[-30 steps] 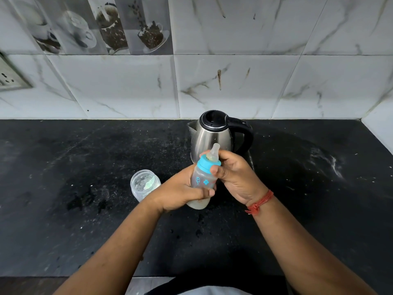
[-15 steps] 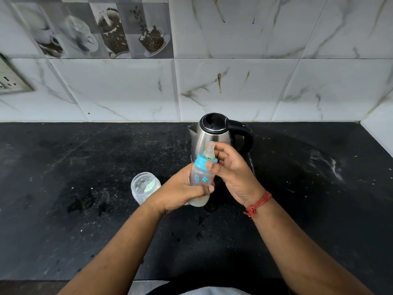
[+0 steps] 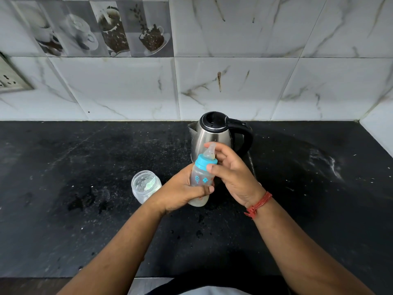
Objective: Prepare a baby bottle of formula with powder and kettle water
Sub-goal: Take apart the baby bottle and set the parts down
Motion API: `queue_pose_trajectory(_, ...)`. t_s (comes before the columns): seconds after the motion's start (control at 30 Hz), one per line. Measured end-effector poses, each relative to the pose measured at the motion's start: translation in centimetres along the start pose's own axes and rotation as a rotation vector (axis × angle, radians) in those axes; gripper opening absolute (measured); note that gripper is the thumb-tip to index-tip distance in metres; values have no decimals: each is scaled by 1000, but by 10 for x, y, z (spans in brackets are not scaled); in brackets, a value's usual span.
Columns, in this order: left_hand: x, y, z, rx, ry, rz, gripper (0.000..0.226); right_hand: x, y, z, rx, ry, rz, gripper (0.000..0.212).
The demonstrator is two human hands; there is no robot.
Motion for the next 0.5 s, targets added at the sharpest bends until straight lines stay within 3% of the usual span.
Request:
queue_pose_trajectory(0.13,0,-1,-2,8,5,20,51,-3,-1,-3,-15,-62,84,63)
queue_pose_trajectory(0.33,-2,-7,-1,20,-13,2,44,-1,-3,-6,2,-13,-86,58)
queue_pose_trajectory(0.5,-3,-13,-2,40,-15,5,45,6,2,-7,24,20,8,61)
Point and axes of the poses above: each hand's wrist, its own z-axis towards the middle knuckle, its own x-axis out of the back of the hand, y = z × x, the point moved 9 cm from there along z, towards the middle knuckle
